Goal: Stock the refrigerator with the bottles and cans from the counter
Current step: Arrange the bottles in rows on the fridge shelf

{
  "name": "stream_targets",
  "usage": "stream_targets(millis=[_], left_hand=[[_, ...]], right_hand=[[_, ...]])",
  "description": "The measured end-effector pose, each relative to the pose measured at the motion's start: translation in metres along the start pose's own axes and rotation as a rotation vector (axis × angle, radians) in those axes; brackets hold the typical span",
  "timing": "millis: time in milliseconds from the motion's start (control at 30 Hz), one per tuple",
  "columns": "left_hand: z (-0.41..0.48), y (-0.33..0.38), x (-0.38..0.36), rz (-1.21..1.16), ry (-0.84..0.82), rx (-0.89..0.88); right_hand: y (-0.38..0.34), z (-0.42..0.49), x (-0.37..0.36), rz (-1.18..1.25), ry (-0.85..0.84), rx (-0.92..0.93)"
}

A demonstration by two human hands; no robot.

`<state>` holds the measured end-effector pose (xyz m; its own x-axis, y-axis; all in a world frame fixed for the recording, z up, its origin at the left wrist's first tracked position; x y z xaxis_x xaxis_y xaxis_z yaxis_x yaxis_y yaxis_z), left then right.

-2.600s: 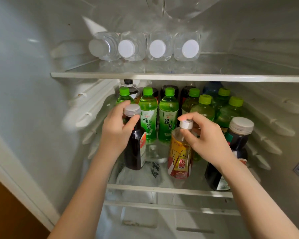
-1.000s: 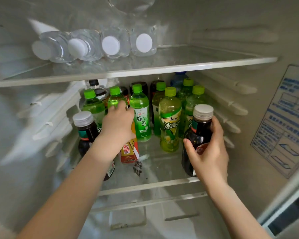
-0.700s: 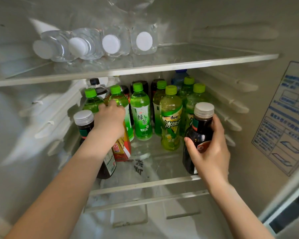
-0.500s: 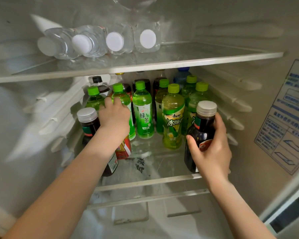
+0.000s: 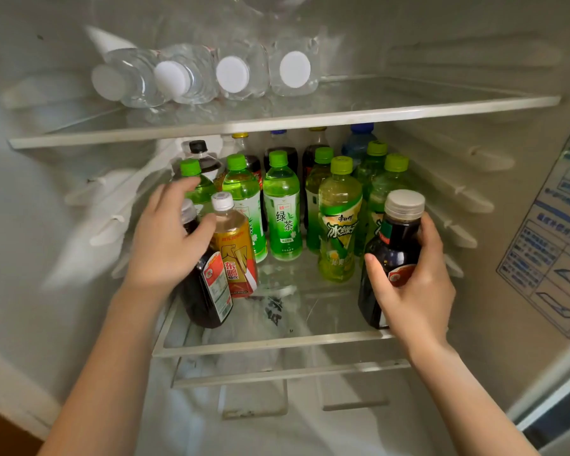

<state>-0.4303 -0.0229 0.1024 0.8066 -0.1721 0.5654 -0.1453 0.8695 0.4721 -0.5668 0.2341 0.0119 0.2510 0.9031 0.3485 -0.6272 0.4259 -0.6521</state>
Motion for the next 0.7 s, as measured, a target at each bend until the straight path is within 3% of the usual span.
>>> stream_targets(millis=[133, 267, 567, 700], left_hand=[[-0.002, -0.009, 0.009, -0.122, -0.05, 0.013], [-0.009, 0.005, 0.012, -0.051, -0.08, -0.152], [-0.007, 0.058, -0.041, -0.128, -0.133, -0.308], [0.006, 0.069, -0.07, -0.067, -0.035, -0.286]], right_hand=[[0.001, 0.002, 0.0, -0.008, 0.003, 0.009], [0.002, 0.002, 0.0, -0.018, 0.01, 0.025], [0.006, 0.003, 0.001, -0.046, -0.005, 0.068], [0.006, 0.005, 0.005, -0.048, -0.021, 0.087]])
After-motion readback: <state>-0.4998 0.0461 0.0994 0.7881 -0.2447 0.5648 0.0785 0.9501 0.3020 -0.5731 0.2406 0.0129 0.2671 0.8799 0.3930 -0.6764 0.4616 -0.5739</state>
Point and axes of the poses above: each hand's wrist, its own z-axis towards the middle knuckle, its own x-axis out of the back of the hand, y = z × x, the point moved 1 cm from there along z, towards the middle knuckle, and after that the axes turned 5 degrees about -z, right-handed, at the moved point
